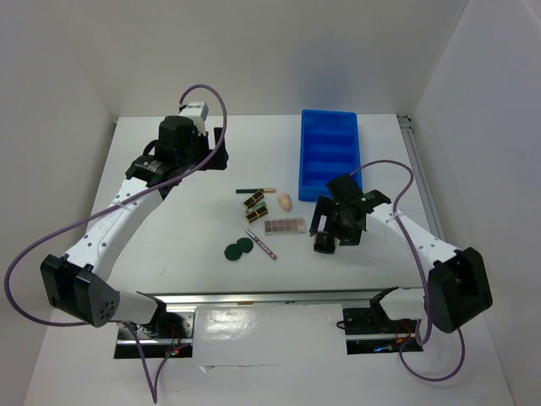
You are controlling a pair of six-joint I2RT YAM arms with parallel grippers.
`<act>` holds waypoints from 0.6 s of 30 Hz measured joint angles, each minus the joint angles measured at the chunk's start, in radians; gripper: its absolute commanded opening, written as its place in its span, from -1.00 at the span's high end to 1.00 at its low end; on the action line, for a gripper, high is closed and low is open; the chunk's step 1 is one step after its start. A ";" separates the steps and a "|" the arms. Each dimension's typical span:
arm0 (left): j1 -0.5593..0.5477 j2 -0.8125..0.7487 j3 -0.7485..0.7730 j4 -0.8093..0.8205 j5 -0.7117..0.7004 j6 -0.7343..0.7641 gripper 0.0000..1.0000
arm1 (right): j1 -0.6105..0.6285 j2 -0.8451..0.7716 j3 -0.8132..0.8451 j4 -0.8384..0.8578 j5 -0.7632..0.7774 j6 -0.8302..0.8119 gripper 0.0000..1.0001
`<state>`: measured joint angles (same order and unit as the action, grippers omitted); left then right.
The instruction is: Organize the makeup
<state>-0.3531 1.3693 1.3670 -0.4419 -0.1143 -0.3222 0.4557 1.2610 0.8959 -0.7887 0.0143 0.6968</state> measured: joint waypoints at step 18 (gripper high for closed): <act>-0.015 0.024 0.000 -0.004 -0.001 0.002 -0.99 | 0.005 0.252 -0.046 0.149 0.039 -0.102 -1.00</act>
<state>-0.3679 1.3930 1.3670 -0.4461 -0.1150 -0.3206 0.4606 1.5127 0.8501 -0.6395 0.0528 0.5945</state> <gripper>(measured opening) 0.995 0.999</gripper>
